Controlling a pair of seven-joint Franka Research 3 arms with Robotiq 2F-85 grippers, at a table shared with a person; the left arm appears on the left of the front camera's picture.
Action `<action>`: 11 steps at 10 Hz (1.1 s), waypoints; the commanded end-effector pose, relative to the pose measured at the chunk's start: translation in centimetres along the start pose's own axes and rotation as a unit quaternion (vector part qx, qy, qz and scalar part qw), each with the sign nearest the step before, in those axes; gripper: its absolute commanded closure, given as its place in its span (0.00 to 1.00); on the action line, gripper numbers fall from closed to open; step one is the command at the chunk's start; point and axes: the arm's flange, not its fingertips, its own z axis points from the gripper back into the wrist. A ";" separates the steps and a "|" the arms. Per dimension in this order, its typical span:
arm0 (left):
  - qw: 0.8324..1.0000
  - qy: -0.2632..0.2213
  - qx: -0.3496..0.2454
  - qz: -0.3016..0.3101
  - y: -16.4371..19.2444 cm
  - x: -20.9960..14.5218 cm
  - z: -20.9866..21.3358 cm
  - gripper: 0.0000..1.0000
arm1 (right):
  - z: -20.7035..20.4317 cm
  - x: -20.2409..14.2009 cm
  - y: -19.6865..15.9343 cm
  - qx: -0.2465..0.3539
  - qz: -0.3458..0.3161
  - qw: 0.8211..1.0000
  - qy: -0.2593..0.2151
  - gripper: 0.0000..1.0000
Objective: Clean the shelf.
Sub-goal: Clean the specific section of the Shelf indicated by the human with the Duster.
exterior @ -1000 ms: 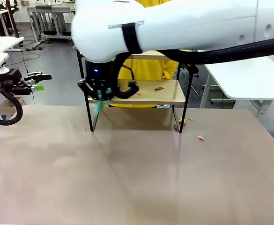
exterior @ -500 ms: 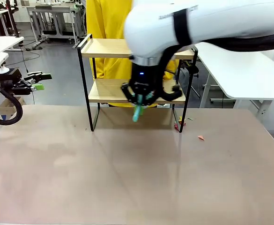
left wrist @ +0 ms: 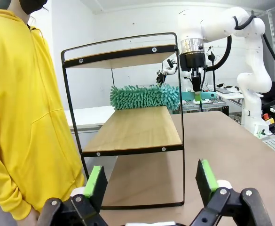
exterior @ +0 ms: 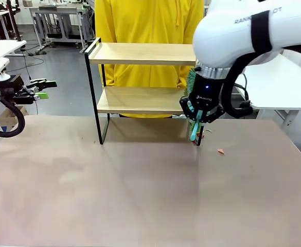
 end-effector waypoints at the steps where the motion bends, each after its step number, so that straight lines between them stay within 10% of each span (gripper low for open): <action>1: 1.000 -0.001 0.000 -0.009 -0.1 0.3 0.0 0.00 | -0.3 0.2 0.7 -0.004 0.001 1.000 0.009 0.87; 5: 1.000 -0.001 0.000 -0.009 -0.1 0.3 0.0 0.00 | -0.2 -0.3 0.6 -0.001 0.006 1.000 0.001 0.87; 11: 1.000 -0.001 0.000 -0.009 -0.1 0.3 0.0 0.00 | 5.4 -6.3 -4.0 0.107 0.295 0.948 -0.059 0.87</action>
